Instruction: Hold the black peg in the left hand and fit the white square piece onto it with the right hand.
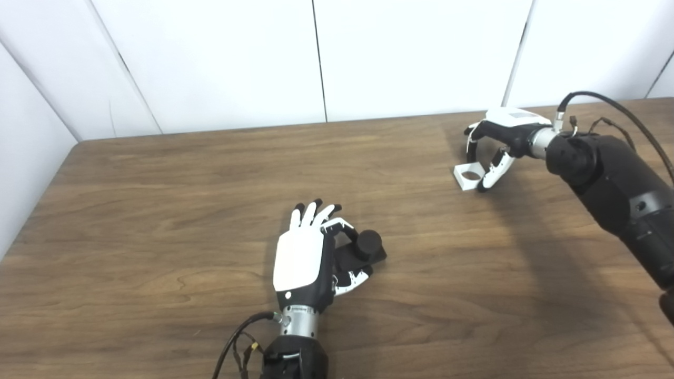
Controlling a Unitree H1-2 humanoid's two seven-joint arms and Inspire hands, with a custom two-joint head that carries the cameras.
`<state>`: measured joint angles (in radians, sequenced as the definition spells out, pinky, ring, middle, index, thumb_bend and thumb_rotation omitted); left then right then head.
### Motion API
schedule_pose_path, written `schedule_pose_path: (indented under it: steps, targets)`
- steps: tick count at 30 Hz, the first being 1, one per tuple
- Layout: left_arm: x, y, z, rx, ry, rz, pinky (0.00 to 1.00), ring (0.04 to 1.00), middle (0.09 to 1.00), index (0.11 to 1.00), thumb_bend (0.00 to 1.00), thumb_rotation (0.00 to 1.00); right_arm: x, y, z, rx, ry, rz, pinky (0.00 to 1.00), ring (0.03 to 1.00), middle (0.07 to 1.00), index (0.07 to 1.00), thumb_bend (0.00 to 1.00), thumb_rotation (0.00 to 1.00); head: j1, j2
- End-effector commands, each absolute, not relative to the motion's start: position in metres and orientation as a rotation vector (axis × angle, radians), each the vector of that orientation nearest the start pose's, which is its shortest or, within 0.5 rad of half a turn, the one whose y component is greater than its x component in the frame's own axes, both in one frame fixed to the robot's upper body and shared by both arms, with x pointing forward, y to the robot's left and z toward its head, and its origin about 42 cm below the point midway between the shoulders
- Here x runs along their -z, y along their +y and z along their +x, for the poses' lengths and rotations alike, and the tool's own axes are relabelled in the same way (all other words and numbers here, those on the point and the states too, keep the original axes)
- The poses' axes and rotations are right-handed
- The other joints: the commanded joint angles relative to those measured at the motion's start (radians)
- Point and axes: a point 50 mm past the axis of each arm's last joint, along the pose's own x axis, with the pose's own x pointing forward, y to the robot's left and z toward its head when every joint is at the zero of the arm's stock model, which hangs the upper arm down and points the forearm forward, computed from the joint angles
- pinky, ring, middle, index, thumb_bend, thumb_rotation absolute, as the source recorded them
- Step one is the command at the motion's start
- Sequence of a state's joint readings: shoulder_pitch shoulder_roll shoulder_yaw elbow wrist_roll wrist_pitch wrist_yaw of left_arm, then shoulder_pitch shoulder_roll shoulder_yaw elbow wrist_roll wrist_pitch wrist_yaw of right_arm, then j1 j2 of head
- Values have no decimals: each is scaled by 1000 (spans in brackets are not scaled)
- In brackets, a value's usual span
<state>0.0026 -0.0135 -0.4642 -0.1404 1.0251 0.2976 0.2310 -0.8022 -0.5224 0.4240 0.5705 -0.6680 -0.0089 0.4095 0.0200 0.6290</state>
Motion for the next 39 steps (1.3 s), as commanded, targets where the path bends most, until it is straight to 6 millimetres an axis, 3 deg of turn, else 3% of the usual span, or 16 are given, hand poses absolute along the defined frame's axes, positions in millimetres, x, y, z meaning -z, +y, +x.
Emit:
schedule_pose_path:
  steps: [1, 28, 39]
  targets:
    - [-133, 84, 259, -3, -194, 949, 1000, 958, 862, 489, 510, 88, -265, -283, 512, -444, -22, -1431, 890, 963, 900, 491, 524, 136, 1, 1]
    - [-126, 88, 267, -3, -191, 956, 1000, 966, 862, 490, 509, 91, -306, -282, 491, -436, -143, -1431, 875, 957, 878, 490, 525, 139, -16, -11]
    - [-125, 89, 271, -3, -189, 958, 1000, 967, 863, 490, 509, 90, -334, -252, 457, -528, -288, -1410, 884, 976, 885, 490, 525, 140, -14, -16]
